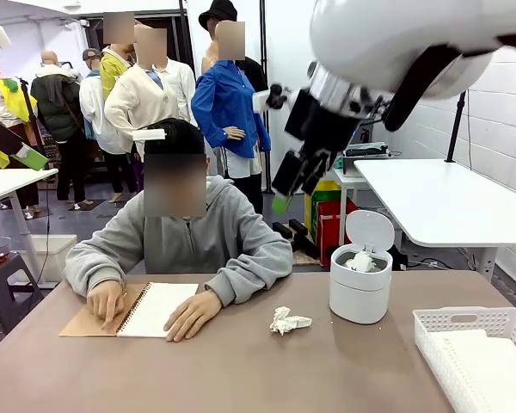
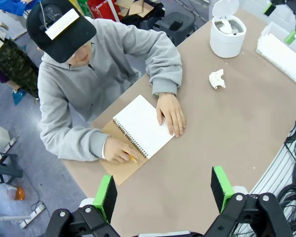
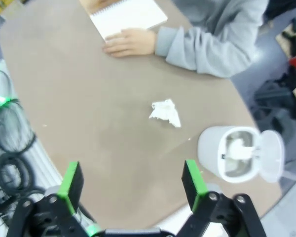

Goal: Sort the paper based on its condition.
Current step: If a person hands you a paper, place it in the Organizing basket , and if it's crumpled, put it in the Trash can.

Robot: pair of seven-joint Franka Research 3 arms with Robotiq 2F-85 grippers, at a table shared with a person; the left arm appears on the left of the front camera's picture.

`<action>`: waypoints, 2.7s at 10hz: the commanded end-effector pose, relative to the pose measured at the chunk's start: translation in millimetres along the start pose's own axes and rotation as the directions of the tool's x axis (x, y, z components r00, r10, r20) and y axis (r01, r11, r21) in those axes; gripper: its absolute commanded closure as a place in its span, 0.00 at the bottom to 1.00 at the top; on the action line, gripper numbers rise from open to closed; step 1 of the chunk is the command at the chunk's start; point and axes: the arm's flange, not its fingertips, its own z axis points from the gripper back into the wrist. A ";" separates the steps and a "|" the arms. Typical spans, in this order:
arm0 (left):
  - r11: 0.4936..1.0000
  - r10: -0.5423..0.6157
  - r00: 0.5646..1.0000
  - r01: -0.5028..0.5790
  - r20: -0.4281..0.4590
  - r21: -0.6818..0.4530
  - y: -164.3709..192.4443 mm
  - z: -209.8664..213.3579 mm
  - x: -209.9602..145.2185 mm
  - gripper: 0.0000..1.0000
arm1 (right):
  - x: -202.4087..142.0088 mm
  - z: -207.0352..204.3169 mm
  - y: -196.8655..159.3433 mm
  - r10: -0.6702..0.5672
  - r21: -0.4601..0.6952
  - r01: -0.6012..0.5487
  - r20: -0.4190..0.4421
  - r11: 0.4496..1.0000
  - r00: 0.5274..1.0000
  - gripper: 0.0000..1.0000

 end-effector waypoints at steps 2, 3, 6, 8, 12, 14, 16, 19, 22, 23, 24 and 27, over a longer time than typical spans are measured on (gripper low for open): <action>1.000 0.003 1.000 -0.003 0.001 0.000 0.7 0.4 -0.6 0.00 | 5.7 -44.4 8.1 -0.085 -0.054 0.077 -0.172 0.996 0.981 0.00; 1.000 0.003 1.000 -0.003 0.001 0.000 0.7 0.4 -0.6 0.00 | 8.6 -64.4 9.7 -0.057 -0.065 0.044 -0.204 0.997 0.977 0.00; 1.000 0.003 1.000 -0.003 0.001 0.000 0.7 0.4 -0.6 0.00 | 13.2 -108.9 15.8 -0.077 -0.150 0.041 -0.243 0.988 0.967 0.00; 1.000 0.003 1.000 -0.003 0.001 0.000 0.7 0.4 -0.6 0.00 | 18.6 -136.4 10.7 -0.088 -0.191 0.046 -0.222 0.980 0.971 0.00; 1.000 0.003 1.000 -0.003 0.001 0.000 0.7 0.4 -0.6 0.00 | 12.3 -125.4 15.8 -0.071 -0.141 0.037 -0.243 0.989 0.967 0.00; 1.000 0.003 1.000 -0.003 0.001 0.000 0.7 0.4 -0.6 0.00 | 16.7 -154.2 -0.5 -0.114 -0.124 0.084 -0.264 0.989 0.958 0.00; 1.000 0.003 1.000 -0.003 0.001 0.000 0.7 0.4 -0.6 0.00 | 27.9 -196.3 -14.2 -0.105 -0.115 0.075 -0.283 0.991 0.953 0.00; 1.000 0.003 1.000 -0.003 0.001 0.000 0.7 0.4 -0.6 0.00 | 29.4 -245.7 -17.2 -0.101 -0.103 0.068 -0.365 0.992 0.926 0.00; 1.000 0.003 1.000 -0.003 0.001 0.000 0.7 0.4 -0.6 0.00 | 15.6 -290.9 -20.5 -0.138 -0.149 0.083 -0.416 0.985 0.899 0.00; 1.000 0.003 1.000 -0.003 0.001 0.000 0.7 0.4 -0.6 0.00 | 10.7 -296.6 -21.1 -0.131 -0.171 0.064 -0.412 0.983 0.902 0.00; 1.000 0.003 1.000 -0.003 0.001 0.000 0.7 0.4 -0.6 0.00 | 6.1 -302.1 -22.1 -0.123 -0.182 0.050 -0.413 0.982 0.903 0.00; 1.000 0.003 1.000 -0.003 0.001 0.000 0.7 0.4 -0.6 0.00 | -4.2 -323.2 -25.6 -0.116 -0.221 0.023 -0.416 0.975 0.902 0.00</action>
